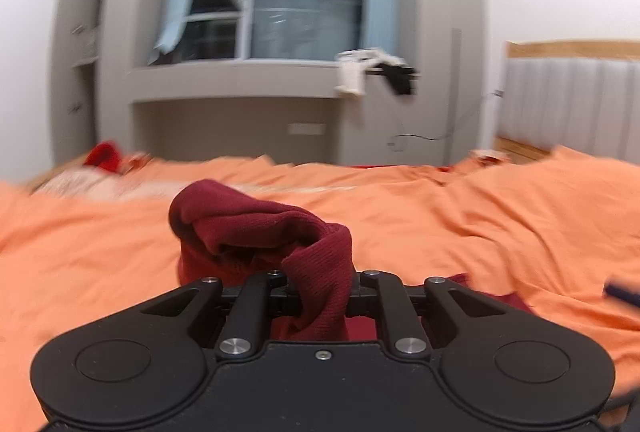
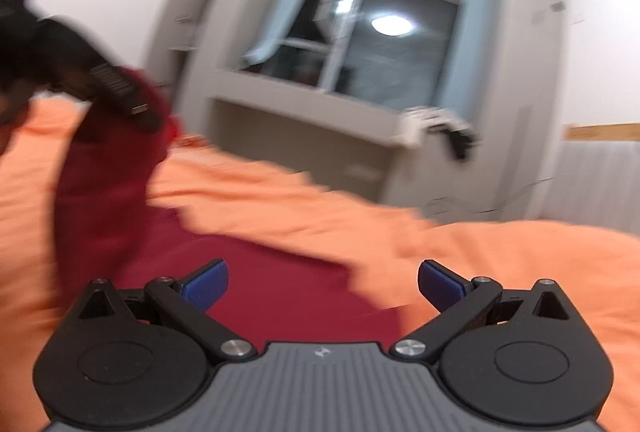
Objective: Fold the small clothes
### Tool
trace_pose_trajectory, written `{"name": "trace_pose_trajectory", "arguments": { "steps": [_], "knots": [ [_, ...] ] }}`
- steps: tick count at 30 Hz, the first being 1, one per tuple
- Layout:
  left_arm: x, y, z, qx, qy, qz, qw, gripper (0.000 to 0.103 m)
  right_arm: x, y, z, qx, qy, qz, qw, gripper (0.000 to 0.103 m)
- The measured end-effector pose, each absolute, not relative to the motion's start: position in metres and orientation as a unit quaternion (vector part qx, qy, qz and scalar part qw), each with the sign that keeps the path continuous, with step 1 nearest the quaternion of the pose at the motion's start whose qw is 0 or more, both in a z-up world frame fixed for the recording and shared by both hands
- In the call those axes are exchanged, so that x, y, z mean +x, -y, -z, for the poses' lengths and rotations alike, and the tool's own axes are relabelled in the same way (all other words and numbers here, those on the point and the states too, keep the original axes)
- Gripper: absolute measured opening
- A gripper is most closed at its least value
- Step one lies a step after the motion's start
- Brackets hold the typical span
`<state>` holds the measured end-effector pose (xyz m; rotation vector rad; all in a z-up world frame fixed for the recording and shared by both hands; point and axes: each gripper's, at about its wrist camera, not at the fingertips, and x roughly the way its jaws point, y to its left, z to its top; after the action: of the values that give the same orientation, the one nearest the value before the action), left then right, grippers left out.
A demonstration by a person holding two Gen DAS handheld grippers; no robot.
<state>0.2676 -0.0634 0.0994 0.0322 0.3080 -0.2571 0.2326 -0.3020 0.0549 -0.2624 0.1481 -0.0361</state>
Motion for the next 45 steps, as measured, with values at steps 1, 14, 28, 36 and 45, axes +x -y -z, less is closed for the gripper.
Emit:
{"name": "trace_pose_trajectory", "arguments": {
  "steps": [1,14,28,36,45],
  "knots": [
    [0.267,0.076,-0.1,0.027,-0.15,0.141,0.978,0.015,0.236,0.316,-0.059,-0.119,-0.074,0.039,0.989,0.103],
    [0.22,0.199,-0.038,0.179,-0.169,0.271,0.93,0.015,0.252,0.427,-0.059,0.039,-0.148,0.129,0.98,0.103],
    [0.19,0.189,-0.026,0.195,-0.162,0.307,0.917,0.077,0.264,0.435,-0.051,0.154,-0.186,0.047,0.969,0.103],
    [0.183,0.16,-0.038,0.19,-0.137,0.299,0.925,0.094,0.277,0.451,-0.037,0.299,-0.18,-0.008,0.937,0.103],
    [0.2,0.12,-0.029,0.156,-0.141,0.273,0.939,0.095,0.328,0.429,-0.039,0.317,-0.199,-0.096,0.922,0.103]
  ]
}}
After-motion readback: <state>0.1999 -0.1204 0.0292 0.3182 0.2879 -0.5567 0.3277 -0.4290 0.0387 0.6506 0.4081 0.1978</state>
